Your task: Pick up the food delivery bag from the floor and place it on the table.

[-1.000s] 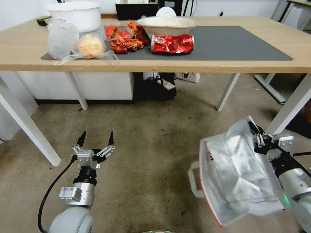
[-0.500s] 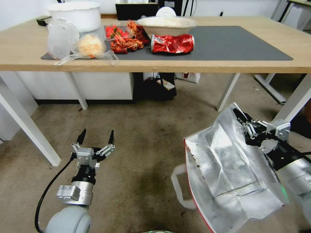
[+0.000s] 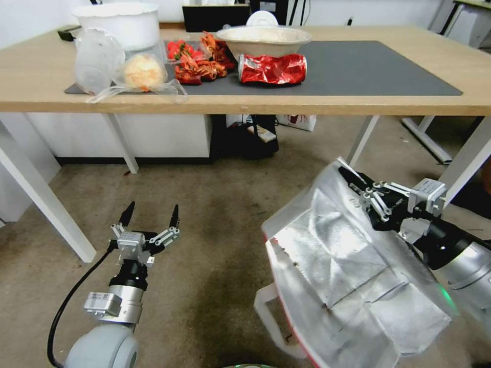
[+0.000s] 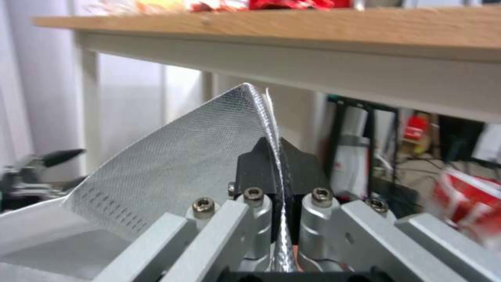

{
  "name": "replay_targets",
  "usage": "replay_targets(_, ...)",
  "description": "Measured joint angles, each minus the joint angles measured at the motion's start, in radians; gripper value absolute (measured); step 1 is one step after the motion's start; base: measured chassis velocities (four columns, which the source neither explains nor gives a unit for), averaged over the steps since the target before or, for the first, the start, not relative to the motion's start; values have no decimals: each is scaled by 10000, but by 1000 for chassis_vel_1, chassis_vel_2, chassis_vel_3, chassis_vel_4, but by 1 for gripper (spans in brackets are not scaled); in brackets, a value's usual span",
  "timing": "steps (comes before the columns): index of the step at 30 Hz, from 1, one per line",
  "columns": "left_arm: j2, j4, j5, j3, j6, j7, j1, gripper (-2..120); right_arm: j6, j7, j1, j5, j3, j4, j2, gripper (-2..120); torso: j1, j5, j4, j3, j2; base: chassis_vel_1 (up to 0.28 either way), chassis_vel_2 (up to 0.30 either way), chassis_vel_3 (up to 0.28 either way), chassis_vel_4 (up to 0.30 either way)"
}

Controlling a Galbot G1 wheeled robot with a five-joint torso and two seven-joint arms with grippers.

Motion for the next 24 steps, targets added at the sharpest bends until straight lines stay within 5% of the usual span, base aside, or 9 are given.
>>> replay_targets(24, 52, -209, -173, -62, -105, 4, 98, 100, 336, -1895, 212, 2062, 294, -23, -431, 0, 0, -1, 0, 0, 0, 0, 0, 0, 0)
